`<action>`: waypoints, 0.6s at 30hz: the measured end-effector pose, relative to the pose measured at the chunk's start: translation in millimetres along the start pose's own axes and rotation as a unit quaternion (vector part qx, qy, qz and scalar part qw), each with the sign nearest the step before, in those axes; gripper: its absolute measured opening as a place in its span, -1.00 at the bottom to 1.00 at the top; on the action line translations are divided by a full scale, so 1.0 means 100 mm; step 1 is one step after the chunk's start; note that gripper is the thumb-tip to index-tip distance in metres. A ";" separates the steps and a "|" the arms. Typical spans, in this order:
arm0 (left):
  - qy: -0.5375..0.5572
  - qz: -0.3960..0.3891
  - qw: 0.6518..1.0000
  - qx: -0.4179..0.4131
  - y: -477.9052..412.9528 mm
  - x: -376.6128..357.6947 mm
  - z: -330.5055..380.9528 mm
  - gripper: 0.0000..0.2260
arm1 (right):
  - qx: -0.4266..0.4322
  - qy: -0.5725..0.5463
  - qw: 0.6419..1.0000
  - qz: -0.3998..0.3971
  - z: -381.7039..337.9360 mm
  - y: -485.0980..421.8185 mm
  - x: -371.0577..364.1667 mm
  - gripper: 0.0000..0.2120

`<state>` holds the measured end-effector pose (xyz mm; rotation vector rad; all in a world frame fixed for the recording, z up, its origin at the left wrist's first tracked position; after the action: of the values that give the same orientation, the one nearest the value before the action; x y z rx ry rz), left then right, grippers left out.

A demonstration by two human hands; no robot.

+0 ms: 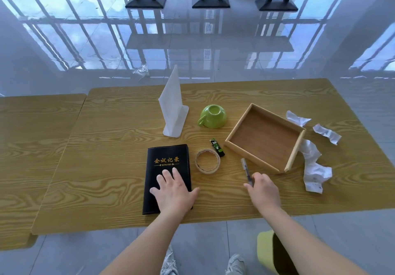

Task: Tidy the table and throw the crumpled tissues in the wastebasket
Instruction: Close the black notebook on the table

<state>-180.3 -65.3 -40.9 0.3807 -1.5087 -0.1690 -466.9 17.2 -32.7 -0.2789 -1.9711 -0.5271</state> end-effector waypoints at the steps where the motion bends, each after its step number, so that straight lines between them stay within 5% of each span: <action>1: -0.011 0.004 1.000 -0.001 0.00 0.00 0.00 -0.11 | -0.005 0.001 1.000 -0.005 0.02 -0.01 -0.03 -0.80; 8: -0.028 -0.029 0.999 -0.026 0.02 -0.01 -0.04 -0.29 | 0.003 -0.039 0.999 0.005 0.07 0.08 -0.06 -0.89; 13: 0.093 -0.044 0.992 -0.066 0.00 0.17 -0.12 -0.62 | 0.039 -0.099 0.994 0.018 -0.14 0.17 -0.03 -0.87; 18: 0.196 -0.042 0.975 -0.096 0.00 0.46 -0.28 -0.66 | 0.065 -0.163 0.984 -0.003 -0.57 0.20 -0.06 -0.87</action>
<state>-149.8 -77.3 2.2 0.3014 -1.0778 -0.2863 -410.4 7.7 -11.4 -0.2915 -2.3140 -0.3699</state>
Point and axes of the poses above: each hand's wrist, its own y-axis away from the middle knuckle, its own x-axis out of the back of the hand, z = x × y, the point moved 9 cm from there along -y, towards the middle knuckle, and after that the axes turned 7 degrees about x, right-handed, at the moved point
